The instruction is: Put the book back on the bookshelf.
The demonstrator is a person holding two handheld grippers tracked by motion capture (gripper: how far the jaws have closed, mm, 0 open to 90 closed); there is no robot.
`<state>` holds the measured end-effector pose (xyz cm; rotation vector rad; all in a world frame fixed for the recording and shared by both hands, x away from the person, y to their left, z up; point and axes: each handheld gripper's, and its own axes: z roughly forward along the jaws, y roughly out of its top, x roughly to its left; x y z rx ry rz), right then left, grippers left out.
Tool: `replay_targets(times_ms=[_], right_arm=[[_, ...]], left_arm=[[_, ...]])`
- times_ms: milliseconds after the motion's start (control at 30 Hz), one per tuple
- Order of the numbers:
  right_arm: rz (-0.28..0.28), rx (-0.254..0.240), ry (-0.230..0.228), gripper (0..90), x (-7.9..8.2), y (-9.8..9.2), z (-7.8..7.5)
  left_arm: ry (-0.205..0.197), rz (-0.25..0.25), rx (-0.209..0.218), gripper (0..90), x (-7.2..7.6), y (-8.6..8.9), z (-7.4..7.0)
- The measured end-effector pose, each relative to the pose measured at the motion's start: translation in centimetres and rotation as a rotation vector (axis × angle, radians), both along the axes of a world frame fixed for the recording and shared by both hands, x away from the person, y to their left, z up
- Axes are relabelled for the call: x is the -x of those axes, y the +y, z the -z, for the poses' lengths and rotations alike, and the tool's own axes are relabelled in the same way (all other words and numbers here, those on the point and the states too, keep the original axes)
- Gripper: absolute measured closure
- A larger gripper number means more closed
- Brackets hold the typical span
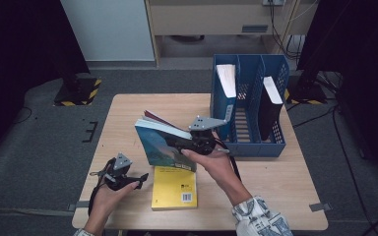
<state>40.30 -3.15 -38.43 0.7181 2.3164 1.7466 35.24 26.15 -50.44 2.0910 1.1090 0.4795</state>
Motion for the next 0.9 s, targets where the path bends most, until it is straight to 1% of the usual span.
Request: replay_targets(times_ms=[67,133,200,367,433,533,600,667,733,800,900], right_arm=[[0.004,0.005,-0.011,62.3,0.0,0.1,0.0],[0.007,0.007,-0.018,65.7,0.0,0.0,0.0],[0.006,0.000,-0.003,67.3,-0.2,0.0,0.0],[0.019,0.009,-0.004,69.8,-0.5,0.0,-0.1],[0.032,0.004,0.012,70.3,-0.7,-0.1,-0.2],[0.062,-0.001,0.029,71.0,-1.1,-0.2,-0.3],[0.082,-0.014,0.048,71.7,-1.3,-0.3,-0.3],[0.100,-0.034,0.072,72.5,-1.6,-0.5,-0.2],[0.116,-0.061,0.107,73.1,-1.8,-0.7,-0.1],[0.131,-0.086,0.136,73.2,-2.0,-1.0,0.0],[0.140,-0.107,0.160,73.2,-2.2,-1.2,0.2]], left_arm=[[0.001,-0.002,0.000,13.2,0.0,0.1,0.0],[0.006,-0.004,-0.005,13.3,0.0,0.1,0.0],[0.009,-0.007,-0.005,13.3,-0.1,0.2,0.1],[0.014,-0.003,-0.007,11.9,-0.1,0.4,0.1],[0.025,-0.004,-0.009,10.3,-0.2,0.6,0.3],[0.030,0.000,-0.007,9.5,-0.2,0.7,0.4],[0.031,-0.004,-0.007,9.3,-0.3,0.8,0.4],[0.034,-0.006,-0.006,9.3,-0.3,0.8,0.5],[0.039,-0.009,-0.012,9.2,-0.3,0.9,0.5],[0.042,-0.010,-0.009,9.2,-0.3,1.0,0.5],[0.048,-0.019,-0.007,9.2,-0.4,1.1,0.6]])
